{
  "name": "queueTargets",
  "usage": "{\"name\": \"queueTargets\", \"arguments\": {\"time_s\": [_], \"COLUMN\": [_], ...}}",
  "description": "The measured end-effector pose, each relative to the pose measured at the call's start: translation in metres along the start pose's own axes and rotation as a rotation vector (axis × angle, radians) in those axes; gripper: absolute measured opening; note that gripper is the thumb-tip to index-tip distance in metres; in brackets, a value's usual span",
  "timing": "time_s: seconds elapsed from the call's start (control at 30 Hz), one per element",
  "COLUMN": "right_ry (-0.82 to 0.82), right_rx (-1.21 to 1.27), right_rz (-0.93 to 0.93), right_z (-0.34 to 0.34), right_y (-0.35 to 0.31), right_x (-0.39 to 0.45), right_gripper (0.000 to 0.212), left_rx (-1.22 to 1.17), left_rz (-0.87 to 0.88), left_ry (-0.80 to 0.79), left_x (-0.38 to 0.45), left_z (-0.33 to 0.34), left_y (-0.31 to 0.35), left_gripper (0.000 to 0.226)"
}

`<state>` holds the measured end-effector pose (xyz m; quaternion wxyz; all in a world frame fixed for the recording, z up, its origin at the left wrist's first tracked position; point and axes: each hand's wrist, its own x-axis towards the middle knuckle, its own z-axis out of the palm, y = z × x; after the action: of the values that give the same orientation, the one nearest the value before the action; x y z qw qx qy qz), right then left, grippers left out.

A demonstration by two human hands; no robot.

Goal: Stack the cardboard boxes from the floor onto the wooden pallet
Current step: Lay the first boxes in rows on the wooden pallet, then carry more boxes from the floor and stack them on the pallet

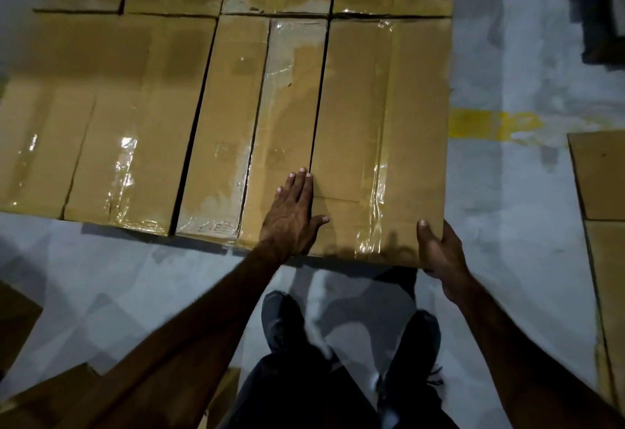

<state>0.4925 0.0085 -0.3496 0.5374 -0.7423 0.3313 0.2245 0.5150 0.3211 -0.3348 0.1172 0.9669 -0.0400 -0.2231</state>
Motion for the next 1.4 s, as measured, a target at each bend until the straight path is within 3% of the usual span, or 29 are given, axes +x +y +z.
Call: {"name": "queueTargets", "arguments": {"time_s": [0.13,0.27,0.37,0.57,0.77,0.9,1.13,1.4], "right_ry": [-0.014,-0.008,-0.071,-0.165,-0.217,-0.218,-0.274,-0.38], "right_rx": [-0.094,-0.081,-0.093,-0.115,-0.119,-0.101,-0.179,-0.301], "right_rz": [0.034,0.08,0.057,-0.12,-0.221,-0.28,-0.411,-0.514], "right_z": [-0.02,-0.047,-0.071,-0.119,-0.156,-0.159,-0.152,-0.105], "right_y": [-0.015,-0.04,-0.076,-0.156,-0.209,-0.243,-0.293,-0.325], "right_x": [-0.021,-0.082,-0.149,-0.265,-0.327,-0.353,-0.383,-0.413], "right_gripper": [0.076,0.079,0.072,0.067,0.065,0.062,0.06,0.057], "left_rx": [-0.119,-0.167,-0.345,-0.586,-0.701,-0.708,-0.831,-0.947], "left_rz": [-0.005,0.101,-0.017,-0.067,-0.131,-0.118,-0.245,-0.446], "left_ry": [-0.079,-0.05,-0.077,0.098,0.219,0.295,0.43,0.558], "left_x": [-0.028,-0.096,-0.159,-0.258,-0.303,-0.313,-0.342,-0.385], "left_z": [-0.019,-0.047,-0.092,-0.176,-0.253,-0.286,-0.316,-0.313], "left_y": [0.012,0.033,0.065,0.121,0.166,0.19,0.216,0.174], "left_gripper": [0.09,0.076,0.073,0.071,0.069,0.062,0.067,0.067]}}
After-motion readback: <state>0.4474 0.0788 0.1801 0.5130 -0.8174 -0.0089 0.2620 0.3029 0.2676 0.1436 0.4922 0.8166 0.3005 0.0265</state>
